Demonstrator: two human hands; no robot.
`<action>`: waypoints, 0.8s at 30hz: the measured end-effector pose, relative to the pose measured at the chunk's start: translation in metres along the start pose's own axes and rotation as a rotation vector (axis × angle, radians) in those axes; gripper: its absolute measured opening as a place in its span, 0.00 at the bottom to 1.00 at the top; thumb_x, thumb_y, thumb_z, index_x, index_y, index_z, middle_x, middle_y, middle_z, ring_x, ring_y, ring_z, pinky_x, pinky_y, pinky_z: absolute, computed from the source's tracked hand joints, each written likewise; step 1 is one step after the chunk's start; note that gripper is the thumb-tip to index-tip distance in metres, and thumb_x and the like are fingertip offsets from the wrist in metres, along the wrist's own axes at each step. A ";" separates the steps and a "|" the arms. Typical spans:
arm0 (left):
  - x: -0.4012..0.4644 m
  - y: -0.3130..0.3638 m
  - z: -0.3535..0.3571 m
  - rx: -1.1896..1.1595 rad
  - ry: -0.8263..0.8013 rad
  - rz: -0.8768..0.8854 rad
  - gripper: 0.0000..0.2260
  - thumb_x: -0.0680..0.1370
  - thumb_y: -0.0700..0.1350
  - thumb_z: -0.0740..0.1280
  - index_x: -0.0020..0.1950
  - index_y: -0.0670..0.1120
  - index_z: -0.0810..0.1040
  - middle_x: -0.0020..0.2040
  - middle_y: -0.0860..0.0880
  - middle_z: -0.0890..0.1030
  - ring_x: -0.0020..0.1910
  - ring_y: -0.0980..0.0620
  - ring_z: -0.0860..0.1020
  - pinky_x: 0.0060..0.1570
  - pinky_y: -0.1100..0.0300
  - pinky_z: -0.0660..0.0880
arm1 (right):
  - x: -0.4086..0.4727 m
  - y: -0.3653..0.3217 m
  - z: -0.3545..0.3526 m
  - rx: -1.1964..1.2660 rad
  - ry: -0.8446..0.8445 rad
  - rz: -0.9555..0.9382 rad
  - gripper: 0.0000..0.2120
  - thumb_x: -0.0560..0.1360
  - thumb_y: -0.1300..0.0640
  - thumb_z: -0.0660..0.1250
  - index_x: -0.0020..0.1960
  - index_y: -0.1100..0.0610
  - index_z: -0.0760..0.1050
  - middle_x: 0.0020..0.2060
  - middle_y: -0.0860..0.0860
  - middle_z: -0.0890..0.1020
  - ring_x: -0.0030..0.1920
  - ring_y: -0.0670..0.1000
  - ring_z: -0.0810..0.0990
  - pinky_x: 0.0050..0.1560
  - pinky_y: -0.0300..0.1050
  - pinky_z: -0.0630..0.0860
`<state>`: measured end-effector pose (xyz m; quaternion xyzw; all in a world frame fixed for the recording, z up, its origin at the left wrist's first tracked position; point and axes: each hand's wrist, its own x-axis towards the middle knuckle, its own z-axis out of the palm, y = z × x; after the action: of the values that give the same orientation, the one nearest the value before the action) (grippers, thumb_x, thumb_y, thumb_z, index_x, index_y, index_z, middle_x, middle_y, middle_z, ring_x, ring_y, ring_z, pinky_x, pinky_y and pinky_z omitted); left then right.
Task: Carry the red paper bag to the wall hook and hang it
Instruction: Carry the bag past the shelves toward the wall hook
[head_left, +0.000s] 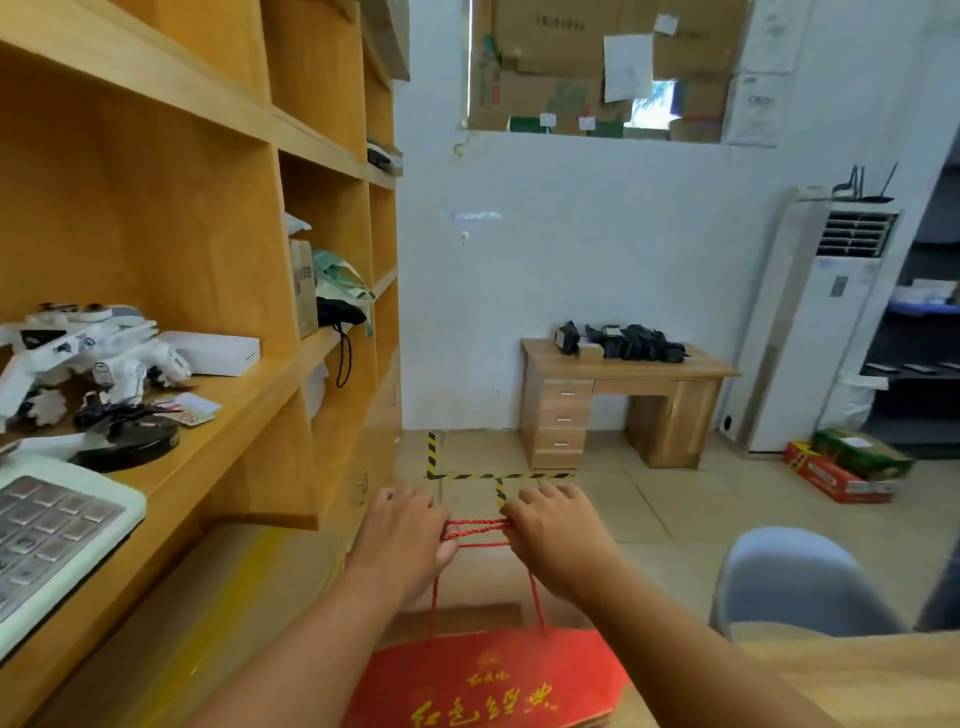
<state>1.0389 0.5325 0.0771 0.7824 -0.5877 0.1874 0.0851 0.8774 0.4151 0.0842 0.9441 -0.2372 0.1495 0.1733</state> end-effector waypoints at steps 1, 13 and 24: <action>0.010 -0.003 0.005 0.000 -0.001 0.005 0.13 0.81 0.57 0.61 0.55 0.51 0.79 0.52 0.51 0.77 0.53 0.50 0.73 0.59 0.52 0.69 | 0.010 0.007 0.006 -0.001 0.013 0.001 0.10 0.80 0.49 0.59 0.54 0.53 0.75 0.47 0.52 0.81 0.49 0.57 0.78 0.51 0.55 0.75; 0.149 -0.033 0.054 0.003 -0.041 0.018 0.13 0.80 0.58 0.61 0.55 0.51 0.78 0.52 0.51 0.76 0.53 0.50 0.72 0.58 0.53 0.69 | 0.124 0.082 0.070 0.035 0.029 0.038 0.11 0.81 0.48 0.57 0.56 0.52 0.75 0.51 0.51 0.81 0.51 0.56 0.79 0.54 0.55 0.74; 0.294 -0.089 0.140 -0.024 -0.064 0.051 0.12 0.78 0.58 0.62 0.50 0.52 0.79 0.50 0.52 0.78 0.52 0.50 0.73 0.56 0.52 0.70 | 0.251 0.141 0.149 -0.035 -0.042 0.042 0.11 0.81 0.47 0.58 0.55 0.52 0.74 0.49 0.51 0.81 0.51 0.57 0.79 0.52 0.55 0.74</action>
<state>1.2205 0.2479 0.0728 0.7718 -0.6121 0.1571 0.0709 1.0484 0.1396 0.0784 0.9387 -0.2630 0.1289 0.1817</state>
